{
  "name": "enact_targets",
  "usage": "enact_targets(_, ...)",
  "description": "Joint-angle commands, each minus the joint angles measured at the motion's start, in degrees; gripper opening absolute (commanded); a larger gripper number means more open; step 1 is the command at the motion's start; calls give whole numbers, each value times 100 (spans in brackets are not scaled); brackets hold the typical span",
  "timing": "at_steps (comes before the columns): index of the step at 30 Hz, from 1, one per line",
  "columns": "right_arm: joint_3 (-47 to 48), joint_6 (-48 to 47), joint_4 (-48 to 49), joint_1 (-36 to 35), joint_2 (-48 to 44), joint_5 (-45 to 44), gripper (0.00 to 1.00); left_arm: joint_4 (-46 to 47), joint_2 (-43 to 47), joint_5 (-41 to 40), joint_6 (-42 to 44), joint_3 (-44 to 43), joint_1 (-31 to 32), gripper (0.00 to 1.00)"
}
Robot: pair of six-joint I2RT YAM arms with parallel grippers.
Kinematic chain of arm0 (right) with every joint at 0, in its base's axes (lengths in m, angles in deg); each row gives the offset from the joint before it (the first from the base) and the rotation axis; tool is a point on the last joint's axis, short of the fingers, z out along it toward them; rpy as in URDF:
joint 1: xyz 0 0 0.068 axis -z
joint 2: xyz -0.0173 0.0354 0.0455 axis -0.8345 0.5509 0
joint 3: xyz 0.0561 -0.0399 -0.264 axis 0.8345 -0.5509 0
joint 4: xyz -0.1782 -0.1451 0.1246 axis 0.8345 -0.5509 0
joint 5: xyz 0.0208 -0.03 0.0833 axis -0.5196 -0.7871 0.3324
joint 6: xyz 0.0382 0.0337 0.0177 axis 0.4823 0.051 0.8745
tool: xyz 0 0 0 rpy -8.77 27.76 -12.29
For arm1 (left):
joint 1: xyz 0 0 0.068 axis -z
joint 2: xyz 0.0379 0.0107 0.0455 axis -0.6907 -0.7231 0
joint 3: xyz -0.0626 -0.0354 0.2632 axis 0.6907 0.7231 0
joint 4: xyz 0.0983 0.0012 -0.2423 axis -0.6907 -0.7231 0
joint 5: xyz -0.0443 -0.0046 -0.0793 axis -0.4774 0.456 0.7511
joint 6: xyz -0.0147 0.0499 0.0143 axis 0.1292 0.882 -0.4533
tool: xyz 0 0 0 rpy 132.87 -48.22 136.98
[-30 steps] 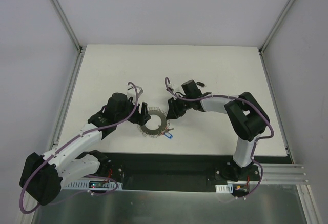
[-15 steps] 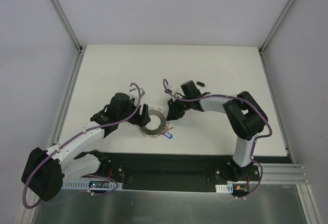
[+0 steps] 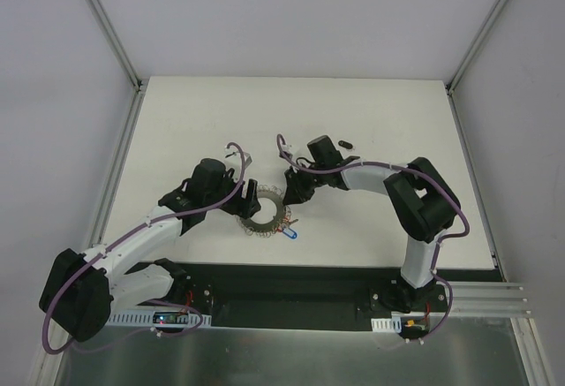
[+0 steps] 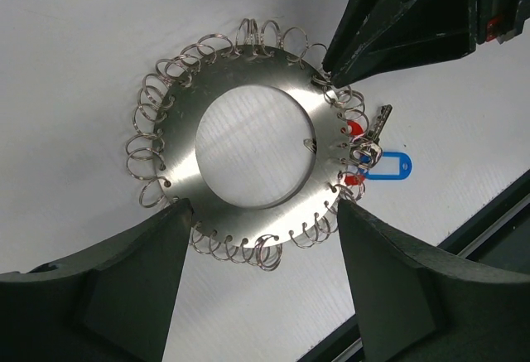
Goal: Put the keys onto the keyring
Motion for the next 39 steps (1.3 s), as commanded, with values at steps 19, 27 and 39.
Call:
enact_targets(19, 151, -607, -571, -625, -634, -1789, 24, 36, 84, -106, 6, -124, -79, 71)
enact_targets(27, 46, -572, -466, -634, -652, -1825, 21, 44, 31, 69, 103, -159, -79, 71)
enact_targets(39, -982, 544, 466, 157, -1994, -1350, 34, 27, -1180, 948, 1421, -1028, 44, 66)
